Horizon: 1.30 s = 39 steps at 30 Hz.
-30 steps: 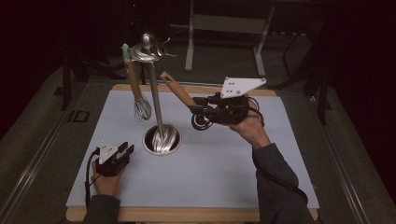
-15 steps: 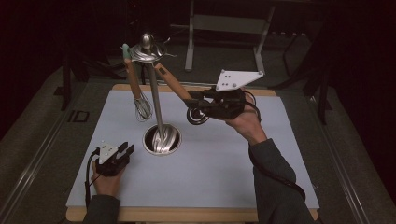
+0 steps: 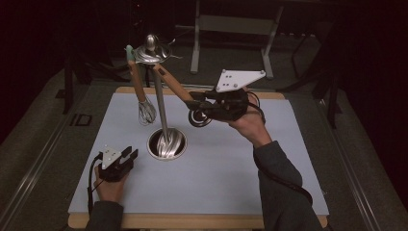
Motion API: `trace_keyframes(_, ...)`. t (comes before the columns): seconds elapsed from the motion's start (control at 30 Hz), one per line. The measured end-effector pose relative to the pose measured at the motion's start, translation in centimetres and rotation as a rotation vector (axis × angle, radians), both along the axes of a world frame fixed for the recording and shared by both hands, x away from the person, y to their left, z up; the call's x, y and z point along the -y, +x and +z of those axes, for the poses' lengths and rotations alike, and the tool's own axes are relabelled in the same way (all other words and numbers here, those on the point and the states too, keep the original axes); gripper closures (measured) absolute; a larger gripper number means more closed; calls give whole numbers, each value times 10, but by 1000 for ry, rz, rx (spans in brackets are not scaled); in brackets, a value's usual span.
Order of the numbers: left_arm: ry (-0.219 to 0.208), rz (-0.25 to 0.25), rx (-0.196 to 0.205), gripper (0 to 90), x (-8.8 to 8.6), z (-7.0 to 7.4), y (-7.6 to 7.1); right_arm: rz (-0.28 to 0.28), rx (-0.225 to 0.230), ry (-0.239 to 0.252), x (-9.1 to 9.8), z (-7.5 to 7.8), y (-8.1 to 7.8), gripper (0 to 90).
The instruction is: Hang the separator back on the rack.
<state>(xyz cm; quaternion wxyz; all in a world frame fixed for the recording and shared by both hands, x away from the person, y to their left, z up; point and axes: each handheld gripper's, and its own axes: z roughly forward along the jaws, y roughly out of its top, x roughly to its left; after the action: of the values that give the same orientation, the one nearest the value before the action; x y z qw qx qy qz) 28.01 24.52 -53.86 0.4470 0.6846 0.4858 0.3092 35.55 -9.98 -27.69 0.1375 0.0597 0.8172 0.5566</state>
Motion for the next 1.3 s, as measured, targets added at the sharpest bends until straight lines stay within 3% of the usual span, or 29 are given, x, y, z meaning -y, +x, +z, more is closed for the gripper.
trace_keyframes(0.53, -3, 0, 2, 692, 0, 0, 0, -64, 18, -11, -10, -4, 3, 709)
trace_keyframes(0.7, -4, 1, 2, 692, 0, 0, 0, -98, 32, -45, -19, -8, 3, 709)
trace_keyframes(0.93, -6, 0, 2, 692, 0, 0, 0, -101, 22, -70, -32, -16, 3, 709)
trace_keyframes(1.3, -5, 0, 3, 692, 0, 0, 0, -114, 19, -75, -37, -16, 4, 716)
